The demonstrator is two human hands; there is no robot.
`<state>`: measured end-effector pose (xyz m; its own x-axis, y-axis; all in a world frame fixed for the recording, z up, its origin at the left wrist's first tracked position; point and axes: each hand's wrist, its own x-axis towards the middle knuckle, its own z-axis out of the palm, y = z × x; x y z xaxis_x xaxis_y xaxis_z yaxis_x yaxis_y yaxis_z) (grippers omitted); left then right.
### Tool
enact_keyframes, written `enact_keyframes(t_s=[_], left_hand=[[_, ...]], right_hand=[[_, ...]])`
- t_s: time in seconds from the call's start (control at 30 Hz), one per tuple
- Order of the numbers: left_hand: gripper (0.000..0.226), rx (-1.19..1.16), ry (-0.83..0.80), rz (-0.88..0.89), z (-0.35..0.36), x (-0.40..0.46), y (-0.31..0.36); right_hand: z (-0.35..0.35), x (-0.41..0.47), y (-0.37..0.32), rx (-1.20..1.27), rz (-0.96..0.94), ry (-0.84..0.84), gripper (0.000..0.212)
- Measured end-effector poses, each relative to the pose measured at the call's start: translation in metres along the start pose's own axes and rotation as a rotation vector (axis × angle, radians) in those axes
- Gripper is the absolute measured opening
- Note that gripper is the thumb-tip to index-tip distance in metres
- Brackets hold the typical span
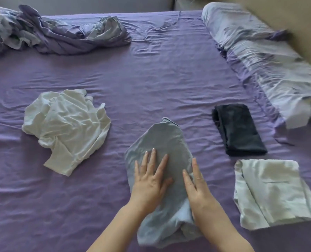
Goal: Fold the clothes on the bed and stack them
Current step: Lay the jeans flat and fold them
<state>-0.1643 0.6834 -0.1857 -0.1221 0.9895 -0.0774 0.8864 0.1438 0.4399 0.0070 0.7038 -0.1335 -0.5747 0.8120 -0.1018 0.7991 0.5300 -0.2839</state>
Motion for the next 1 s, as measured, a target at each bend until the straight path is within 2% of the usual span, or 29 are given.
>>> enact_keyframes(t_s=[0.03,0.13,0.23,0.3,0.37,0.4,0.43,0.5,0.53,0.67,0.83,1.0], left_hand=[[0.067,0.045,-0.036,0.002,0.008,0.005,0.003],[0.071,0.183,-0.207,-0.029,0.033,0.015,0.006],[0.073,0.232,-0.308,-0.060,0.056,0.016,0.002],[0.068,0.277,-0.279,-0.064,0.074,0.012,-0.003],[0.070,0.287,-0.282,-0.081,0.084,0.008,-0.005],[0.074,0.308,-0.265,-0.074,0.088,0.006,-0.006],[0.077,0.331,-0.259,-0.065,0.091,0.005,-0.005],[0.082,0.346,-0.216,-0.049,0.093,0.003,-0.002],[0.082,0.337,-0.192,-0.056,0.096,0.002,0.000],[0.079,0.262,-0.133,-0.154,0.111,-0.019,0.014],[0.076,0.271,-0.145,-0.152,0.130,-0.026,0.011],[0.076,0.294,-0.229,-0.201,0.131,-0.022,0.010]], right_hand=[[0.004,0.000,0.016,0.000,0.027,-0.031,0.063],[0.020,0.002,0.061,0.157,0.071,-0.151,0.087],[0.042,0.008,0.101,0.258,0.035,-0.245,0.077],[0.057,0.010,0.118,0.339,0.087,-0.325,0.070],[0.067,0.013,0.125,0.350,0.129,-0.314,0.056],[0.069,0.016,0.125,0.275,0.143,-0.332,0.051],[0.072,0.018,0.124,0.158,0.156,-0.346,0.059],[0.079,0.025,0.117,0.017,0.129,-0.299,0.093],[0.082,0.029,0.111,0.001,0.100,-0.258,0.096],[0.108,0.029,0.095,-0.044,0.086,-0.301,0.065],[0.144,0.017,0.110,-0.032,0.058,-0.189,0.063],[0.153,0.020,0.111,-0.049,0.054,-0.165,0.063]])
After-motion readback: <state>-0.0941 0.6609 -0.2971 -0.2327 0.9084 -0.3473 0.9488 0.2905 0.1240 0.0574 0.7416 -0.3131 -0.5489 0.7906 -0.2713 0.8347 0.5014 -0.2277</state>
